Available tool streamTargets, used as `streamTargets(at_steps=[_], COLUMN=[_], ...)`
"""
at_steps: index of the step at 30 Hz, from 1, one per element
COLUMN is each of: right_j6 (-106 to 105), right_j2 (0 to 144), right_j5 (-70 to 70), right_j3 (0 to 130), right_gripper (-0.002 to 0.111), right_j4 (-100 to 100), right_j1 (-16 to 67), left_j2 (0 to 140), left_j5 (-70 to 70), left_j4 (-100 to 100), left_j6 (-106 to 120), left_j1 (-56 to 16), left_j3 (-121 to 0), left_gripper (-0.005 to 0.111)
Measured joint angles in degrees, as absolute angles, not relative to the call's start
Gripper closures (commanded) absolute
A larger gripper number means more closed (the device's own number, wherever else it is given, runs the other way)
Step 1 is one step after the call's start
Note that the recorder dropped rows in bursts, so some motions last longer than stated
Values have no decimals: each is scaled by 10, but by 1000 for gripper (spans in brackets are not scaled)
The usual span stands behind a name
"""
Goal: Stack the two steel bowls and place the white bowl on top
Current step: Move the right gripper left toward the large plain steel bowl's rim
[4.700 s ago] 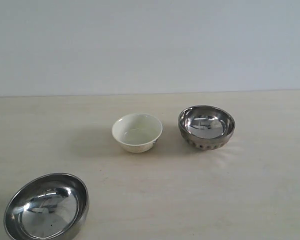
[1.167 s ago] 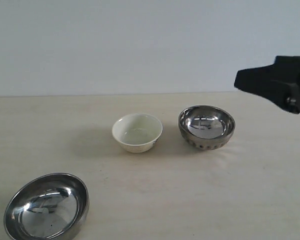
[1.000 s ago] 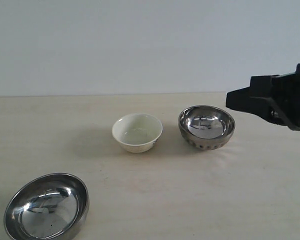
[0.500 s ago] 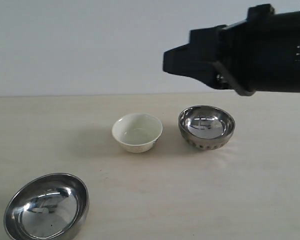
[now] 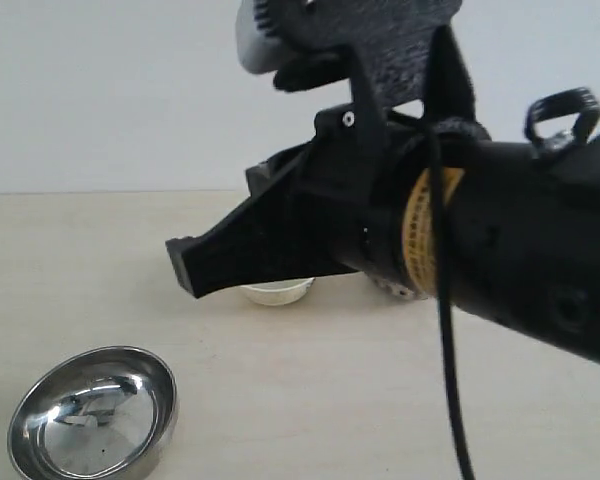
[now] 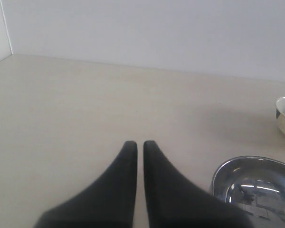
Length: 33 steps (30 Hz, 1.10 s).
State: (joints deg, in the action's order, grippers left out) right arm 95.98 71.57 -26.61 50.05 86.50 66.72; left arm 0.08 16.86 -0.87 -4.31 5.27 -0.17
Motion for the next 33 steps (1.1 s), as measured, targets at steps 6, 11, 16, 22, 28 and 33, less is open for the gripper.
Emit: streamTargets(at_steps=[6, 11, 16, 22, 28, 33], right_j6=[711, 560, 493, 464, 481, 453], right_j2=[784, 822, 837, 922, 987, 1038], right_j5=[-324, -351, -366, -318, -322, -322], right_j3=[574, 659, 688, 690, 704, 745], right_gripper=[108, 103, 101, 54, 54, 54], right_j4=[631, 464, 363, 324, 307, 259], right_j1=[668, 660, 621, 620, 609, 599], left_j2=[1, 1, 1, 1, 1, 1], left_j5=[169, 169, 169, 169, 169, 169], left_j4=[-9, -9, -9, -9, -9, -9], left_j6=[-43, -43, -44, -44, -44, -44], left_j1=[53, 53, 53, 53, 53, 53], left_j3=[-2, -2, -2, -2, -2, -2], left_gripper=[102, 102, 102, 102, 102, 102])
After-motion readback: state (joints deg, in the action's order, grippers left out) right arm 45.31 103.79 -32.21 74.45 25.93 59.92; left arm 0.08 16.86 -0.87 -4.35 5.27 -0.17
